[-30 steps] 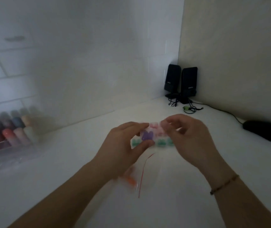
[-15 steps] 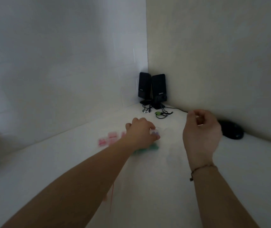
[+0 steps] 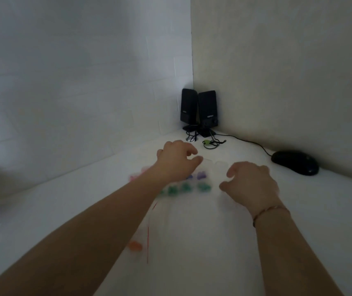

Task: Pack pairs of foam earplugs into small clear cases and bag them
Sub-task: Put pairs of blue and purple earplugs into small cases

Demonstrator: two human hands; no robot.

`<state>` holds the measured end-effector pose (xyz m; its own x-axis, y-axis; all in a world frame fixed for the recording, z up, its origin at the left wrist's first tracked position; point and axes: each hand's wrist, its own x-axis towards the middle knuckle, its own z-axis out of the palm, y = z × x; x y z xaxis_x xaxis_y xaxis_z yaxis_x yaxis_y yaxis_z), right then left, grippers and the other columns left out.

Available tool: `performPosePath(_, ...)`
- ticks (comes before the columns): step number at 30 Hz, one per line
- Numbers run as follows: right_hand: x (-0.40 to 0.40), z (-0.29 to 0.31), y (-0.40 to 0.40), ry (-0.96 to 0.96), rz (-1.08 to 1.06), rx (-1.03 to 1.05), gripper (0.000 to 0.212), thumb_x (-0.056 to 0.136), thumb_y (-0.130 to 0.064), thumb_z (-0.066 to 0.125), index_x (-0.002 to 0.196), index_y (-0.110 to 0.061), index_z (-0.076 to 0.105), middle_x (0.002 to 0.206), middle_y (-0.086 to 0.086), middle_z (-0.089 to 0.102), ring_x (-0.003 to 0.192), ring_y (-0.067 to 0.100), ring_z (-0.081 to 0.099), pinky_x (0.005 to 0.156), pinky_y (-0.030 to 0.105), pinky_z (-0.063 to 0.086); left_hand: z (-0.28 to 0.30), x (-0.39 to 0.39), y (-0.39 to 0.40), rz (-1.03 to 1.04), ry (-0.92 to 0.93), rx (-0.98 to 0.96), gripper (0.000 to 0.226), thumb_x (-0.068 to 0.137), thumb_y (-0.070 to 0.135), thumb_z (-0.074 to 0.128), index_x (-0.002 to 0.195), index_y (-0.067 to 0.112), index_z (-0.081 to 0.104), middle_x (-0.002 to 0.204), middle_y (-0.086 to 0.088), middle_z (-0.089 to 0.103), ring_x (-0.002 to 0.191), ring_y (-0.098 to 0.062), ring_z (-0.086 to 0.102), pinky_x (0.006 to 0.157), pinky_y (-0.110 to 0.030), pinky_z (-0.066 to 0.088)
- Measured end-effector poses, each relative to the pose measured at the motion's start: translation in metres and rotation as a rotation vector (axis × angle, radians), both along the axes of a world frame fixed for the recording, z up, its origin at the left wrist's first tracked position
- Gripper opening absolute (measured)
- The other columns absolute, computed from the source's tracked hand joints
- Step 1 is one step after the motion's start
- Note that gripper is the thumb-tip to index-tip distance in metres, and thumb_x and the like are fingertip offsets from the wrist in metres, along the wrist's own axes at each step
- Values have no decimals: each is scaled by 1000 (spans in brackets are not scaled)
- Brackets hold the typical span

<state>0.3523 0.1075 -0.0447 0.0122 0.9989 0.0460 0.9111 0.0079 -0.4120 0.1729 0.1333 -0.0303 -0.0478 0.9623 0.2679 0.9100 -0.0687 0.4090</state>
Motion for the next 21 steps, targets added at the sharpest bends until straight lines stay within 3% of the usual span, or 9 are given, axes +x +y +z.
performPosePath(4,1,-3,0,-49,5,-48,34,80,-39,67,110,-27,60,116,2,58,115,25,48,89,35,40,12,-18,-40,-66,-279,90,17,89,39,62,100,28,70,101,11,67,87,-3,57,81,-22,46)
performPosePath(7,-4,-3,0,-100,13,-15,35,79,-44,68,107,-25,61,114,2,59,108,25,53,90,36,42,10,-31,-78,-76,-325,125,11,89,34,64,95,28,71,90,14,69,82,-6,62,70,-17,44)
performPosePath(10,-11,7,-6,10,25,137,37,78,-53,64,104,-26,65,104,-1,65,98,21,59,86,33,46,8,-46,-117,-62,-454,110,13,91,28,63,93,20,73,81,7,72,69,-9,63,65,-18,46)
performPosePath(13,-33,22,-29,319,327,354,31,75,-55,62,97,-33,65,84,-18,65,74,0,58,68,19,44,9,-57,-150,-102,-1050,-153,37,91,35,54,100,2,69,91,-17,73,69,-21,66,57,-28,49)
performPosePath(15,-54,30,-55,463,607,405,28,76,-55,59,100,-40,63,82,-22,65,73,0,58,63,11,39,9,-64,-164,-136,-1340,-399,55,87,46,46,106,-2,67,96,-23,71,70,-26,69,53,-26,51)
performPosePath(17,-70,28,-71,472,774,418,32,77,-58,58,105,-45,60,86,-23,65,83,3,60,68,12,42,5,-69,-168,-199,-1439,-480,57,87,49,43,102,1,70,95,-21,72,71,-25,71,53,-25,53)
performPosePath(21,-83,18,-78,484,858,452,34,78,-59,59,111,-56,52,97,-24,64,96,5,61,78,13,42,-6,-75,-168,-267,-1570,-438,41,88,42,58,98,5,73,86,-14,73,74,-19,72,60,-23,57)
